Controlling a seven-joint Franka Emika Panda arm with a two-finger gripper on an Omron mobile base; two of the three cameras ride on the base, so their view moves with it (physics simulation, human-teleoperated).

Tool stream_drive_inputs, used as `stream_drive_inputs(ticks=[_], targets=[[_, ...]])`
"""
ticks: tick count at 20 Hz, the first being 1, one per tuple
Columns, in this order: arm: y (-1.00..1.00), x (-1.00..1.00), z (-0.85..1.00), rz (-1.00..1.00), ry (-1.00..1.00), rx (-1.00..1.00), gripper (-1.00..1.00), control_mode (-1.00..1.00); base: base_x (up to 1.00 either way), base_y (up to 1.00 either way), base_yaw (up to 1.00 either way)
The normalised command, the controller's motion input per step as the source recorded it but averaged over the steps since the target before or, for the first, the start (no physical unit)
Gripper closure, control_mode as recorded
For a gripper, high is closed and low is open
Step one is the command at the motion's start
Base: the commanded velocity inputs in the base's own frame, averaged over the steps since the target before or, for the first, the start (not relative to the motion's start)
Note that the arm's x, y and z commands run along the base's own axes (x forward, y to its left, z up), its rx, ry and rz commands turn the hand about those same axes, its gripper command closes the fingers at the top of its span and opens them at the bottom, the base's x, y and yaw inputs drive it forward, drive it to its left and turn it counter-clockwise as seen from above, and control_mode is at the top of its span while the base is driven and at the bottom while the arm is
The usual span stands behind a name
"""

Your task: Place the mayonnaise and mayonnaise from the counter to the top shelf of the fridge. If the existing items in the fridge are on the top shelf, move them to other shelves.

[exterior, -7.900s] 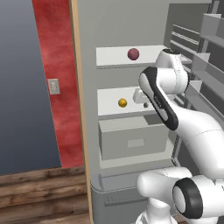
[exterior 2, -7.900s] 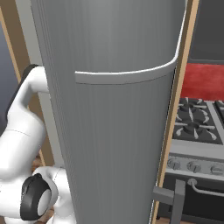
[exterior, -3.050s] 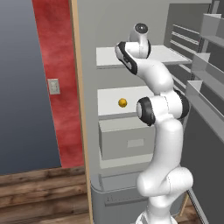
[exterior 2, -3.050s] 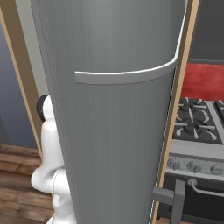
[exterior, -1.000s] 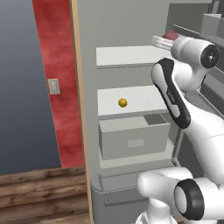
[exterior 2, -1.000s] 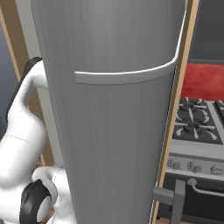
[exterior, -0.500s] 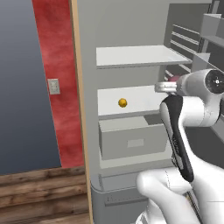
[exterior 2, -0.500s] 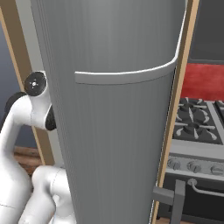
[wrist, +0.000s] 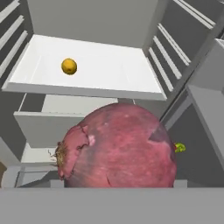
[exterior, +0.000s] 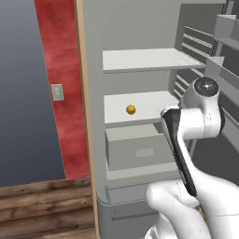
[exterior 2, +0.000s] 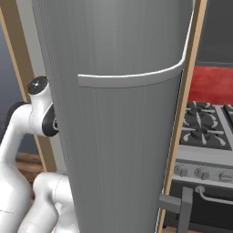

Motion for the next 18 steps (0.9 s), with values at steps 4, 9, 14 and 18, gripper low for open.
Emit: stream_drive_inputs(ticks=[4,9,14,18], targets=[[0.0,0.62,-0.09,0.0,0.0,0.0,1.0,-1.0,0.0,0.0,0.0],[0.0,0.76,-0.27,0.01,-0.04,0.0,1.0,-1.0,0.0,0.0,0.0],[0.0,0.94,-0.34,0.03,-0.02,0.0,1.0,-1.0,0.0,0.0,0.0],[-0.06,0.91,-0.3,0.07,0.0,0.04,1.0,-1.0,0.0,0.0,0.0]])
